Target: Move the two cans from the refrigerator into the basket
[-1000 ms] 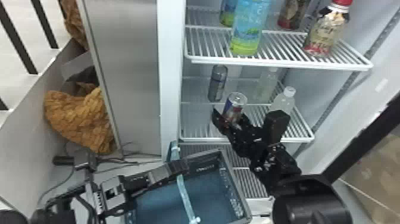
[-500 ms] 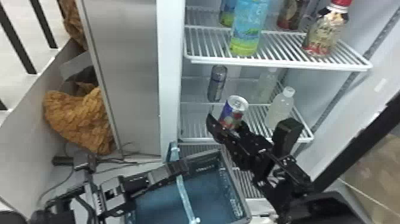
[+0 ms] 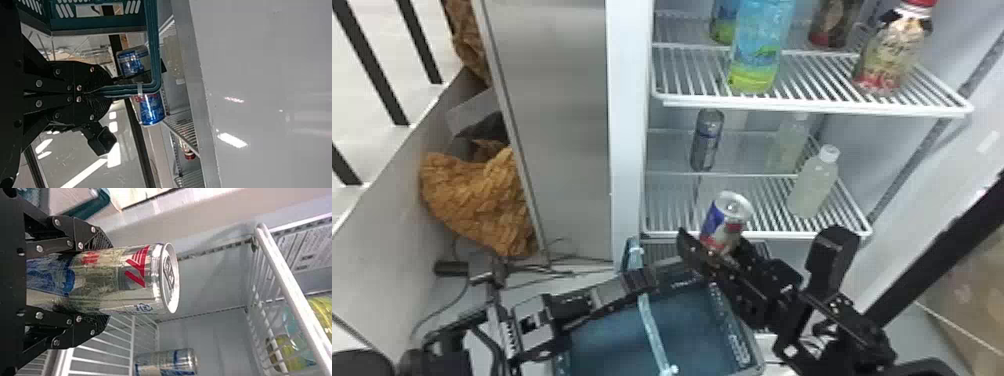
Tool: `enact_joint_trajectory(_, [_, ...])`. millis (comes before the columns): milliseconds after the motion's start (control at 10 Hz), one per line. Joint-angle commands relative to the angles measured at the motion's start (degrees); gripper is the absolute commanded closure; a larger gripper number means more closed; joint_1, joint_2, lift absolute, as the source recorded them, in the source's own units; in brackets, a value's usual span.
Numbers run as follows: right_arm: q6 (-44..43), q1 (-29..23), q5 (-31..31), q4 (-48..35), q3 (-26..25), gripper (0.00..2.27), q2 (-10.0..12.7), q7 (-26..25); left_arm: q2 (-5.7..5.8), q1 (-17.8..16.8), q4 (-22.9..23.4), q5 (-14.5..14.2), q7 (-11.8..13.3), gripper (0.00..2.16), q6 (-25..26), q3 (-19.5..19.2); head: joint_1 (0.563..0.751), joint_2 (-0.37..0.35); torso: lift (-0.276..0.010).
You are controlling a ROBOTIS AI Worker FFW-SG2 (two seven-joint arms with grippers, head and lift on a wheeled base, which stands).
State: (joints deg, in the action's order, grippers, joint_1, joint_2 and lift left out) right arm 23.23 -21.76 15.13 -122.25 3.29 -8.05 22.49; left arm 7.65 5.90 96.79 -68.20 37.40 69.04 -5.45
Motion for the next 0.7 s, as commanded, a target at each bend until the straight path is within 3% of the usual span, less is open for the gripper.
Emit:
enact_joint_trajectory(0, [2.4, -1.6, 0.0, -1.3, -0.4, 1.09, 0.0, 1.3, 0.00, 0.0, 0.0, 0.0, 0.0, 1.21, 0.0, 0.0, 0.695, -0.108, -0.219])
enact_joint_trajectory(600, [8.0, -3.4, -1.0, -1.7, 0.3, 1.01, -0.1, 6.7, -0.09, 0.0, 0.0, 0.0, 0.0, 1.21, 0.0, -0.2, 0.695, -0.086, -0.219])
